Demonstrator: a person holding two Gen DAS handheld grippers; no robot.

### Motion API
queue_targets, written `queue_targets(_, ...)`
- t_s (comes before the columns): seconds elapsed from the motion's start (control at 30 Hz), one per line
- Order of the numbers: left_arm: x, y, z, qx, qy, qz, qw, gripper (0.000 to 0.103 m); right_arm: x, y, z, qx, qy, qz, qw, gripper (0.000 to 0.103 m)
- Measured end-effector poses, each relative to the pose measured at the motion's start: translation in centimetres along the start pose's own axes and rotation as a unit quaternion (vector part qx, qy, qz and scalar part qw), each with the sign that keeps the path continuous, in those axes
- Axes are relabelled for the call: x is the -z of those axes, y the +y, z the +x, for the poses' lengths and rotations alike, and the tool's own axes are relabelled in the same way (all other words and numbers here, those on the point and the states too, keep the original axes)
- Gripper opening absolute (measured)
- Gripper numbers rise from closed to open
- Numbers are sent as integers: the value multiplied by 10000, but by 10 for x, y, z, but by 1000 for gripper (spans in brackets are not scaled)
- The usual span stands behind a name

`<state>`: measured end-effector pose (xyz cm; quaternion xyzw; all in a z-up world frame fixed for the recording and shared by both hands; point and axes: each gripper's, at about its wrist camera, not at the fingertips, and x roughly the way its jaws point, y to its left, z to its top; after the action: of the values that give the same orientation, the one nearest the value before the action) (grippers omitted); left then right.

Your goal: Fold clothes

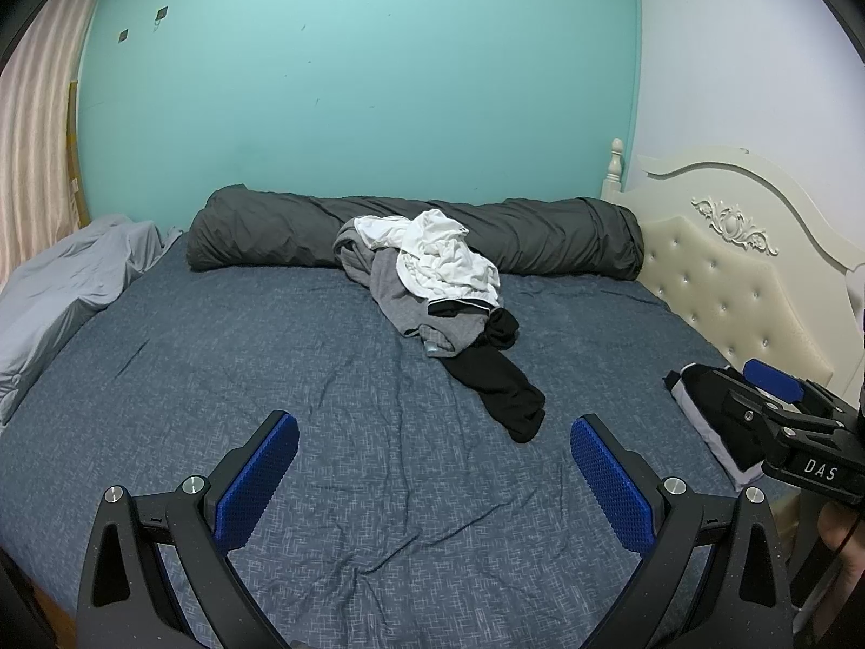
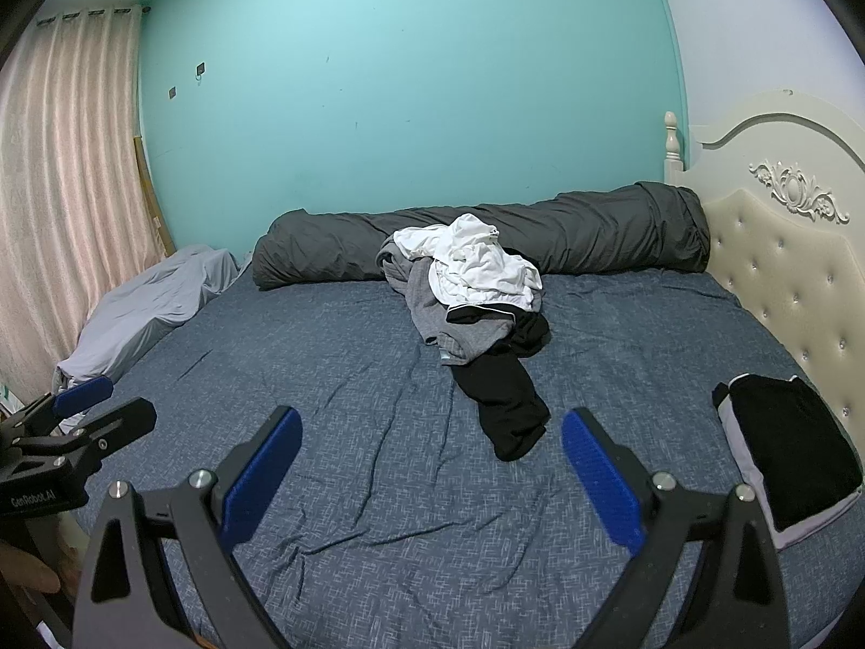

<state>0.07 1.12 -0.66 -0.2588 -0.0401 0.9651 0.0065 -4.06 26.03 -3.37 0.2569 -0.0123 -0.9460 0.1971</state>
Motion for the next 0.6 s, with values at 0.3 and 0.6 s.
queue_targets(0.3, -3, 3, 2, 24, 29, 0, 10000, 103, -2, 0, 0, 3, 24, -1, 10000, 98)
queue_targets(0.6, -5, 1, 1, 39, 31, 12, 10000, 103, -4, 0, 0, -3, 34, -2, 10000, 98)
